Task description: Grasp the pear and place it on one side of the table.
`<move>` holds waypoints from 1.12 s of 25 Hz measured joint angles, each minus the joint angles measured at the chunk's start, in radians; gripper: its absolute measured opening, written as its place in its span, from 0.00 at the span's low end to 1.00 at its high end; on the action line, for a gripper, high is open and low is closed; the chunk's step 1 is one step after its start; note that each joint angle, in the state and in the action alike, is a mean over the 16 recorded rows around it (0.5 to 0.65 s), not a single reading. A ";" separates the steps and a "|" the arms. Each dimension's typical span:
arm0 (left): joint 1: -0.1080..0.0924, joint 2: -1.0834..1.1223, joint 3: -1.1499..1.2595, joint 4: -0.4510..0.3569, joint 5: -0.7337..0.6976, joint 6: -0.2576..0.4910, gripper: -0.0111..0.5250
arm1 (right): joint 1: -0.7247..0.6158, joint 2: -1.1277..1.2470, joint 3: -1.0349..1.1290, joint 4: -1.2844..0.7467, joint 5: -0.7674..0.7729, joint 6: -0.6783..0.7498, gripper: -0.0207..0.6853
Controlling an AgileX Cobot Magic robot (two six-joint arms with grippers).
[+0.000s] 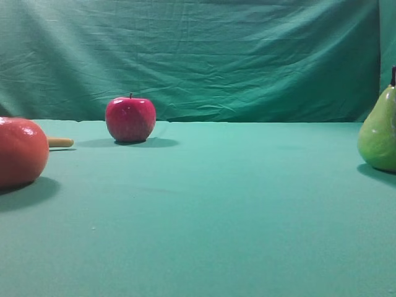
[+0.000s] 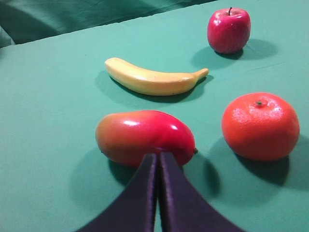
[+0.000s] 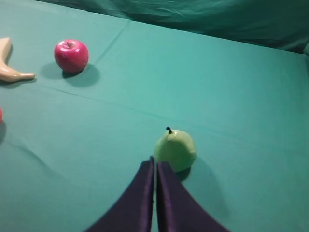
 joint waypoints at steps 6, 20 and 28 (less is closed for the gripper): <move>0.000 0.000 0.000 0.000 0.000 0.000 0.02 | -0.061 -0.090 0.154 -0.033 -0.148 -0.001 0.03; 0.000 0.000 0.000 0.000 0.000 0.000 0.02 | -0.200 -0.318 0.630 -0.058 -0.424 -0.001 0.03; 0.000 0.000 0.000 0.000 0.000 0.000 0.02 | -0.203 -0.342 0.708 -0.057 -0.460 -0.001 0.03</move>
